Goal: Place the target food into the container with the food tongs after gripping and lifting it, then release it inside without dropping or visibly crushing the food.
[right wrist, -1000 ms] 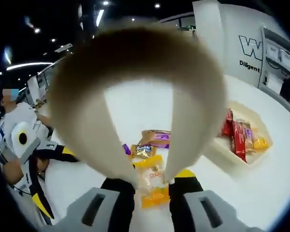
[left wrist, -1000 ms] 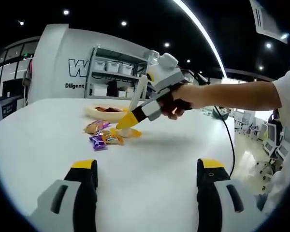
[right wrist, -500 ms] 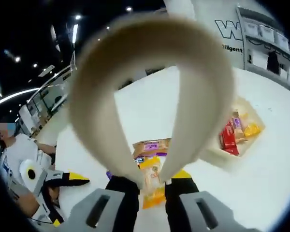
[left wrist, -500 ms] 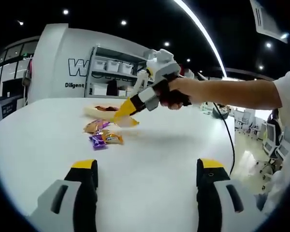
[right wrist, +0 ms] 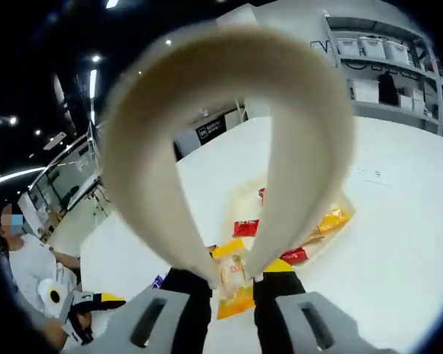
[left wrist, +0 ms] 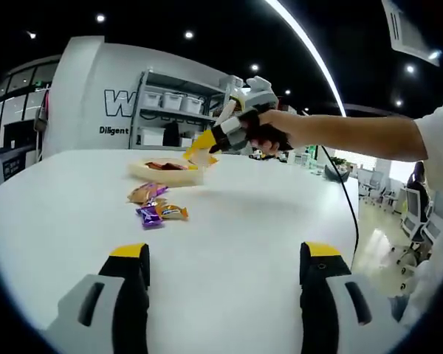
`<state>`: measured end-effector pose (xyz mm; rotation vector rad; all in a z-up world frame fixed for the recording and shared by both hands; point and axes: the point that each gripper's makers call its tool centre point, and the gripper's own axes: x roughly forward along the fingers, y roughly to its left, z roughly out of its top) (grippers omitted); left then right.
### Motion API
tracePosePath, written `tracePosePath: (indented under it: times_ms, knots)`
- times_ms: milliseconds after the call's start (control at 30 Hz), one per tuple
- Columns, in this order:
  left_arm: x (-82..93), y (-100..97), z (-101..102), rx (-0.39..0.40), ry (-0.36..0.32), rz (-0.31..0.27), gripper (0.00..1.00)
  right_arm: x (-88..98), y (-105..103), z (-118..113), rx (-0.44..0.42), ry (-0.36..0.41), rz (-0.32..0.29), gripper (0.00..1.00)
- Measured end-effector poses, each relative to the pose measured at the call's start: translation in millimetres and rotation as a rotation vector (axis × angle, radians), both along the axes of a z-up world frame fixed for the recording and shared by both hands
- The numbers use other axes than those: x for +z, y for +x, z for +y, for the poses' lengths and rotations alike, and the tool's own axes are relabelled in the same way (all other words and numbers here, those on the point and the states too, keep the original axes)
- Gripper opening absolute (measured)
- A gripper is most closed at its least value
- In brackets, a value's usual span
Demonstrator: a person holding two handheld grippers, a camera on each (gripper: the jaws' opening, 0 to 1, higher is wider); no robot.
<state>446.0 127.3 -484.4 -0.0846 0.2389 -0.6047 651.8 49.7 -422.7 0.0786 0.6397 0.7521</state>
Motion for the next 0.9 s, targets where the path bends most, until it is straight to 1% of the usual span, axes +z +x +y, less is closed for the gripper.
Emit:
tracePosePath:
  times_ms: [33, 133, 200, 233, 267, 333, 567, 600, 700, 800, 900]
  knots:
    - [0.4, 0.1, 0, 0.0, -0.001, -0.003, 0.82, 0.4, 4, -1, -0.002, -0.005, -0.006, 0.14]
    - [1.3, 1.0, 1, 0.007, 0.005, -0.014, 0.83, 0.8, 6, -2, -0.007, -0.017, -0.018, 0.14]
    - [2.8, 1.9, 3, 0.017, 0.011, -0.031, 0.83, 0.4, 10, -3, -0.014, -0.02, -0.022, 0.15]
    - [3.9, 2.2, 3, 0.017, 0.014, -0.042, 0.84, -0.8, 14, -4, -0.023, -0.027, -0.025, 0.15]
    - [4.1, 2.3, 3, 0.018, 0.014, -0.044, 0.85, -3.8, 16, -6, -0.034, -0.052, -0.032, 0.15]
    - [5.2, 2.4, 3, 0.018, 0.014, -0.051, 0.85, -6.1, 19, -6, -0.035, -0.071, -0.043, 0.15]
    - [9.9, 4.0, 6, 0.032, 0.036, -0.102, 0.9, -7.5, 33, -6, -0.061, -0.07, -0.057, 0.16]
    - [9.8, 3.6, 5, 0.03, 0.037, -0.102, 0.9, -7.7, 36, -5, -0.065, -0.074, -0.065, 0.16]
    - [9.9, 4.2, 5, 0.032, 0.047, -0.108, 0.91, -10.7, 39, -4, -0.075, -0.074, -0.061, 0.16]
    - [10.7, 3.5, 5, 0.025, 0.031, -0.102, 0.91, -14.5, 45, 0, -0.083, -0.068, -0.054, 0.16]
    - [10.6, 3.7, 5, 0.027, 0.033, -0.103, 0.91, -17.0, 49, 7, -0.087, -0.053, -0.042, 0.16]
